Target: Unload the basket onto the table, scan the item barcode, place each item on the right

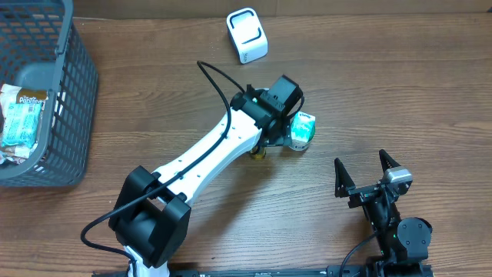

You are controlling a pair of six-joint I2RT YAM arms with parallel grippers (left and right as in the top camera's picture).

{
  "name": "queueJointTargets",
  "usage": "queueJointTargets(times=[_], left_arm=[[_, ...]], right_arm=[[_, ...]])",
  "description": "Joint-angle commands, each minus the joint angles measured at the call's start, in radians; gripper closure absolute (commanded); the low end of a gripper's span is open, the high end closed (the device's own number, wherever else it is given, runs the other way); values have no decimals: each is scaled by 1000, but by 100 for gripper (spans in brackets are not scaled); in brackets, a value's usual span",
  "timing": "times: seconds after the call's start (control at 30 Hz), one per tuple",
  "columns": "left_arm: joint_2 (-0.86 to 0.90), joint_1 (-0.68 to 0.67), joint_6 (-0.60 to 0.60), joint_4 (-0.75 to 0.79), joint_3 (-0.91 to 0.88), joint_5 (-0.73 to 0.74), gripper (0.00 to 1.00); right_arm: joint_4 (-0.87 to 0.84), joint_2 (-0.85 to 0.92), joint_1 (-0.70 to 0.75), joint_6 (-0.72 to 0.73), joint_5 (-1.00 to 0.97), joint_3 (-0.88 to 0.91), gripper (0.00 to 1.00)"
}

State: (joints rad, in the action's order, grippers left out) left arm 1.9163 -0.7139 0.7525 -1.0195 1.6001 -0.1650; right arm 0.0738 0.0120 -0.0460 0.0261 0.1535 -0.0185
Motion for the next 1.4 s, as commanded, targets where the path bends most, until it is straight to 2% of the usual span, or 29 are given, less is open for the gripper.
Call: queueJointTargets(times=[0.0,0.3,0.57,0.9,1.37], left_arm=[[-15,-3,-42,-58,139,0,0],[-15,16,-111,-211,375,-6,0],[-15,87,-120,-344,513,-53,0],[-15,203,-122,-428,518,-52,0],[-15,236,-147,-453,517,-52,0]], right_arm=[[-4,-9,0,-1,5,11,0],[-4,-9,0,-1,5,11,0],[-4,-9,0,-1,5,11,0],[-4,-9,0,-1,5,11,0],[-4,-9,0,-1,5,11,0]])
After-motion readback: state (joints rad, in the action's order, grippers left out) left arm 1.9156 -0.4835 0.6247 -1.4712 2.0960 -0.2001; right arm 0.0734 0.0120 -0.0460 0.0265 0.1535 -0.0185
